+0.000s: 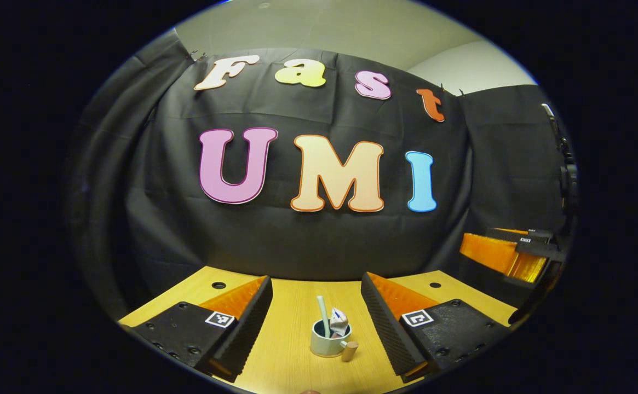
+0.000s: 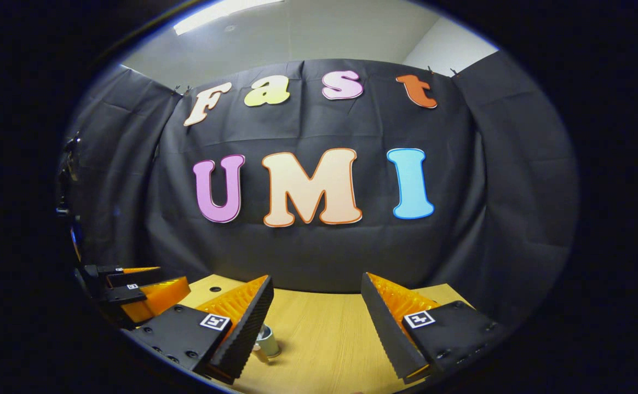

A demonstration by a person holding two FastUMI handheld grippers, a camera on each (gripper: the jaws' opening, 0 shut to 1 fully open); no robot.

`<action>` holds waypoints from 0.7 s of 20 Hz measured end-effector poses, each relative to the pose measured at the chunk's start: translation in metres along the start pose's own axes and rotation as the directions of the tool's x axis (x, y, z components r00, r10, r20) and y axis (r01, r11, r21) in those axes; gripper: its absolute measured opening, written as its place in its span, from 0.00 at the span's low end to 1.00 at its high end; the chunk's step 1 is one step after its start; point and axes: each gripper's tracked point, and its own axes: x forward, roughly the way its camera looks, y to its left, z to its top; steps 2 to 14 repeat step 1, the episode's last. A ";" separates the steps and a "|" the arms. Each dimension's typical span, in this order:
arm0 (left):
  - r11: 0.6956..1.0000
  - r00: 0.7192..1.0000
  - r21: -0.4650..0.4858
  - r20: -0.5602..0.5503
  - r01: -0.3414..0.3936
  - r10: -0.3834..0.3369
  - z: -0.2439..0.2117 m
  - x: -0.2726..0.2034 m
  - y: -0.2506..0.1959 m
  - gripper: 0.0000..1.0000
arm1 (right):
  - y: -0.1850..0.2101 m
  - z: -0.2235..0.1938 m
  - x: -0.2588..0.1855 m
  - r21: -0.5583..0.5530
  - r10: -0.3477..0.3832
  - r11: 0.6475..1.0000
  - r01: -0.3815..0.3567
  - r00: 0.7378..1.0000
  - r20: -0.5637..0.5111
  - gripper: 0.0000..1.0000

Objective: Put the toothbrush and toothpaste on the desktop into the cup, then pick up the cup and place it on the coaster on the desktop.

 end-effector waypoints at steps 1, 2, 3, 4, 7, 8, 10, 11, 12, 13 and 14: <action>1.000 1.000 0.001 0.000 -0.002 0.002 0.001 0.002 0.001 0.94 | -0.003 0.007 0.001 0.013 -0.009 1.000 0.009 1.000 0.020 0.99; 1.000 1.000 0.001 0.000 -0.002 0.002 0.001 0.002 0.001 0.94 | -0.003 0.007 0.001 0.013 -0.009 1.000 0.009 1.000 0.020 0.99; 1.000 1.000 0.001 0.000 -0.002 0.002 0.001 0.002 0.001 0.94 | -0.003 0.007 0.001 0.013 -0.009 1.000 0.009 1.000 0.020 0.99; 1.000 1.000 0.001 0.000 -0.002 0.002 0.001 0.002 0.001 0.94 | -0.003 0.007 0.001 0.013 -0.009 1.000 0.009 1.000 0.020 0.99; 1.000 1.000 0.001 0.000 -0.002 0.002 0.001 0.002 0.001 0.94 | -0.003 0.007 0.001 0.013 -0.009 1.000 0.009 1.000 0.020 0.99; 1.000 1.000 0.001 0.000 -0.002 0.002 0.001 0.002 0.001 0.94 | -0.003 0.007 0.001 0.013 -0.009 1.000 0.009 1.000 0.020 0.99; 1.000 1.000 0.001 0.000 -0.002 0.002 0.001 0.002 0.001 0.94 | -0.003 0.007 0.001 0.013 -0.009 1.000 0.009 1.000 0.020 0.99; 1.000 1.000 0.001 0.000 -0.002 0.002 0.001 0.002 0.001 0.94 | -0.003 0.007 0.001 0.013 -0.009 1.000 0.009 1.000 0.020 0.99; 1.000 1.000 0.001 0.000 -0.002 0.002 0.001 0.002 0.001 0.94 | -0.003 0.007 0.001 0.013 -0.009 1.000 0.009 1.000 0.020 0.99; 1.000 1.000 0.001 0.000 -0.002 0.002 0.001 0.002 0.001 0.94 | -0.003 0.007 0.001 0.013 -0.009 1.000 0.009 1.000 0.020 0.99; 1.000 1.000 0.001 0.000 -0.002 0.002 0.001 0.002 0.001 0.94 | -0.003 0.007 0.001 0.013 -0.009 1.000 0.009 1.000 0.020 0.99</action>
